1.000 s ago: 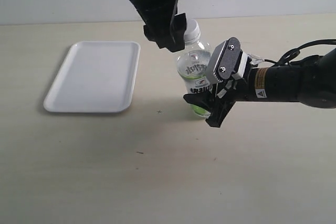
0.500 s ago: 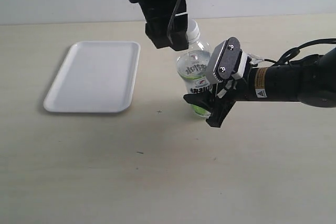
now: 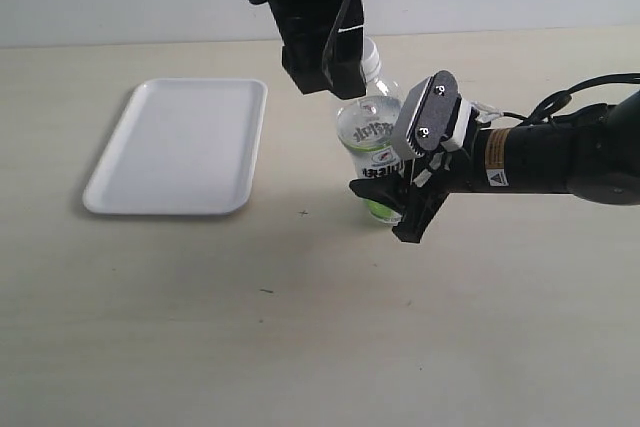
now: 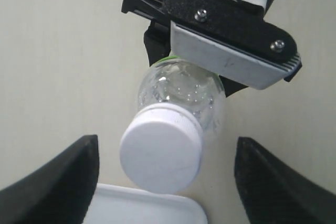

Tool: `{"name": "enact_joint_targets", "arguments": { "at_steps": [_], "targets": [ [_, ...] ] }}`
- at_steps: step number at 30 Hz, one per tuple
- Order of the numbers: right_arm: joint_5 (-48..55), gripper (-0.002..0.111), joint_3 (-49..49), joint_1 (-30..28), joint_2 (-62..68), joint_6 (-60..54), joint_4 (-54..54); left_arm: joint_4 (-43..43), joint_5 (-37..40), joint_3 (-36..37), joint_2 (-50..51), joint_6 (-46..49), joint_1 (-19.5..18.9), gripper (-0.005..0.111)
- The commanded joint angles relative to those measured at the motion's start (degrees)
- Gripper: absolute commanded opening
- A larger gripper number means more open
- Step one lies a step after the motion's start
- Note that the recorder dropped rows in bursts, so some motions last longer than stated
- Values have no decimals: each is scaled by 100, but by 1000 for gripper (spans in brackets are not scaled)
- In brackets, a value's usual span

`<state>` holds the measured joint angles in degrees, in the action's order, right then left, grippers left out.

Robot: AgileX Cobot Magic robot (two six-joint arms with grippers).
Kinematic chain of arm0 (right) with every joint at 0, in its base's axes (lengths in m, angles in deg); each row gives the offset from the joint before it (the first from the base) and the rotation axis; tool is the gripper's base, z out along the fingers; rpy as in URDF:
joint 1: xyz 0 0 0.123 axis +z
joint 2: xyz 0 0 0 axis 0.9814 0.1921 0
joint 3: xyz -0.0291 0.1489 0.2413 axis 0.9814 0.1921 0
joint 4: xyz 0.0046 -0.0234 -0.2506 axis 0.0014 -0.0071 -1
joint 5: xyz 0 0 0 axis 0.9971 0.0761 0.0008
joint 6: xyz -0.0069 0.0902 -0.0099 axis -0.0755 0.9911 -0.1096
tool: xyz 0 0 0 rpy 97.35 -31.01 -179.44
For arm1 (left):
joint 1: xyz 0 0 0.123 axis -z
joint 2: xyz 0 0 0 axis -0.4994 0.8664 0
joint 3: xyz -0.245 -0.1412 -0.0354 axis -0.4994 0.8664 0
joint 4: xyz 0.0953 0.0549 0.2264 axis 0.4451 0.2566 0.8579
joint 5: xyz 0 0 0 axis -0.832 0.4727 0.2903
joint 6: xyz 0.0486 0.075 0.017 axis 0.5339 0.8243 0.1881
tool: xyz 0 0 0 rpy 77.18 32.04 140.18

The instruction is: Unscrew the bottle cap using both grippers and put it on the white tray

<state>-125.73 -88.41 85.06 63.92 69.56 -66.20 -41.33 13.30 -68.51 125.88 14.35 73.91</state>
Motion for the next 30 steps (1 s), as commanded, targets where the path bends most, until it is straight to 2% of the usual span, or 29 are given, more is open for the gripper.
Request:
{"name": "enact_joint_targets", "arguments": {
  "at_steps": [1, 8, 15, 20, 25, 30],
  "targets": [
    [635, 0, 54, -8, 68, -26, -189, -80, -131, -29, 18, 14, 14, 70],
    [635, 0, 54, -8, 68, -26, -189, -67, -160, -29, 69, 14, 14, 68],
    [635, 0, 54, -8, 68, -26, -202, -67, -151, -29, 69, 84, 14, 38],
    [635, 0, 54, -8, 68, -26, -202, -67, -151, -29, 69, 84, 14, 23],
    [635, 0, 54, -8, 68, -26, -191, -67, -176, -29, 69, 84, 14, 0],
    [635, 0, 54, -8, 68, -26, -191, -189, -176, -29, 69, -212, 14, 0]
  ]
}}
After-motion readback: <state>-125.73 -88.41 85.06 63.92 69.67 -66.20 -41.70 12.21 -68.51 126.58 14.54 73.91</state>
